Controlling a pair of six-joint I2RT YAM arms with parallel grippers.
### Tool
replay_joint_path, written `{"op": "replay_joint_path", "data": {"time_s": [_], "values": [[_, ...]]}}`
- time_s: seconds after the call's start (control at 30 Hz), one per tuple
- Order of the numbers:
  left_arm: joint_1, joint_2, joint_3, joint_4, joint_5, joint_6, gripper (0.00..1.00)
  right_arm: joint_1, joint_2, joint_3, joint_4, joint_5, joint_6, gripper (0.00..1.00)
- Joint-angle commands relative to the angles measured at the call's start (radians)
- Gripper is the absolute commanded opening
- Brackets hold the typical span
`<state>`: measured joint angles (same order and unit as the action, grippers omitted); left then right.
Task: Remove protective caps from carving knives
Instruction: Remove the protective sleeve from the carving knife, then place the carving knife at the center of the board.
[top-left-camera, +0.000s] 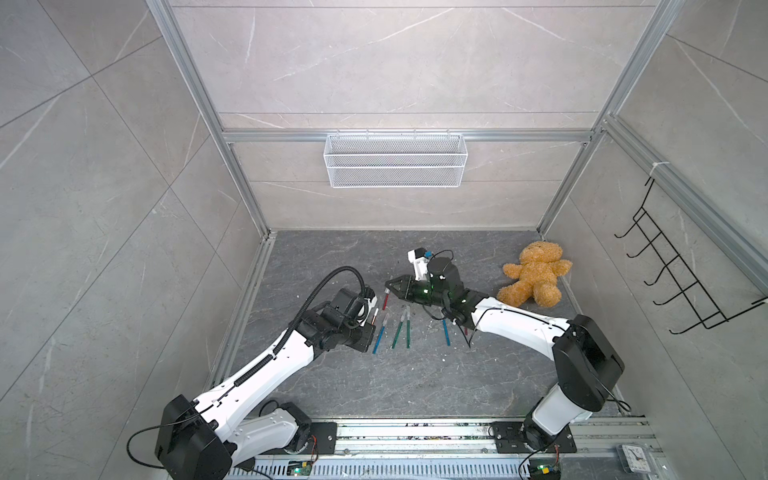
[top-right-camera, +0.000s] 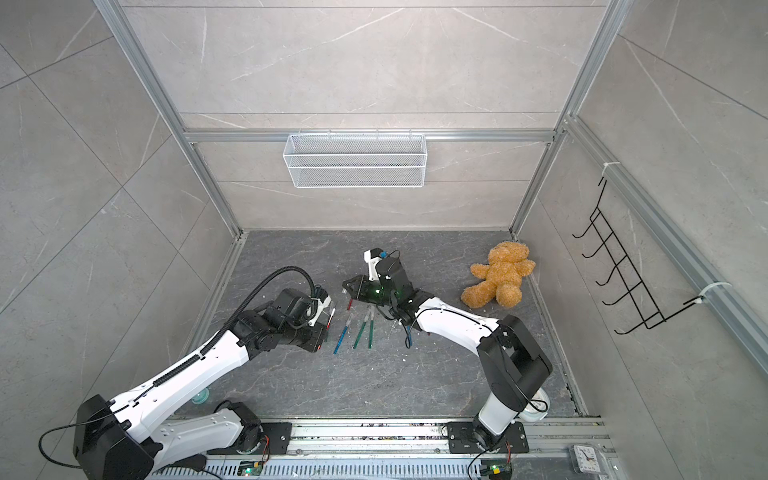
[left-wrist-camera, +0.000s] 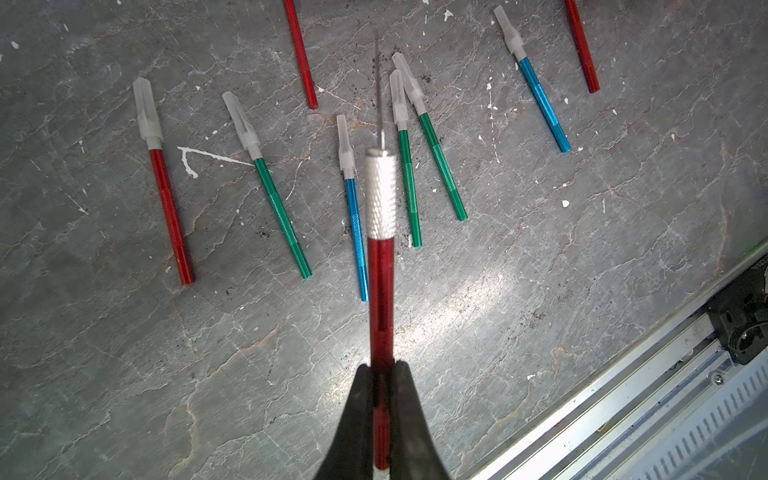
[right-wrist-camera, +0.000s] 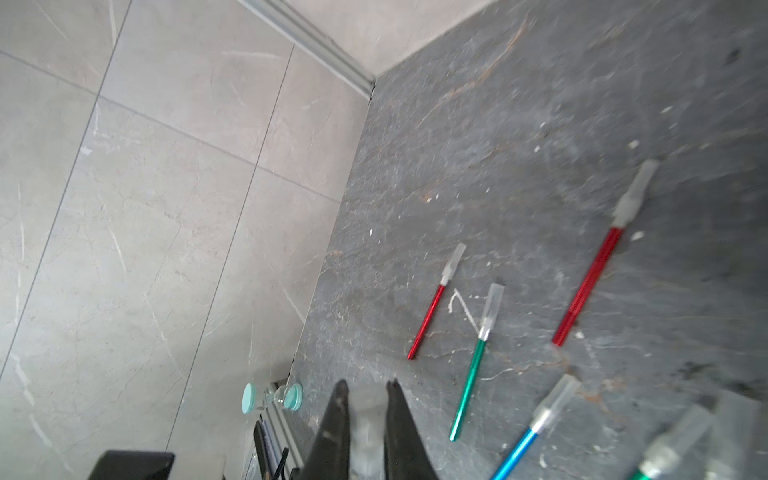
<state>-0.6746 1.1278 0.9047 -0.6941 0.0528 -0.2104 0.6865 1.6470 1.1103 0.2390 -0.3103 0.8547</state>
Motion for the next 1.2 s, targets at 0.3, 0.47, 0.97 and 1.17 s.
{"op": "replay_joint_path", "data": {"time_s": [0.3,0.47,0.97,1.17], "values": [[0.058,0.012,0.054,-0.032,-0.34,-0.107,0.0,-0.046,-0.185,0.05,-0.291,0.096,-0.193,0.0],[0.234,0.127,0.141,-0.096,-0.342,-0.15,0.0,-0.045,-0.219,0.012,-0.38,0.129,-0.263,0.0],[0.418,0.671,0.549,-0.183,-0.405,-0.081,0.0,-0.035,-0.242,-0.025,-0.462,0.17,-0.378,0.0],[0.471,0.8,0.635,-0.153,-0.328,-0.024,0.0,-0.033,-0.251,-0.046,-0.455,0.186,-0.39,0.0]]}}
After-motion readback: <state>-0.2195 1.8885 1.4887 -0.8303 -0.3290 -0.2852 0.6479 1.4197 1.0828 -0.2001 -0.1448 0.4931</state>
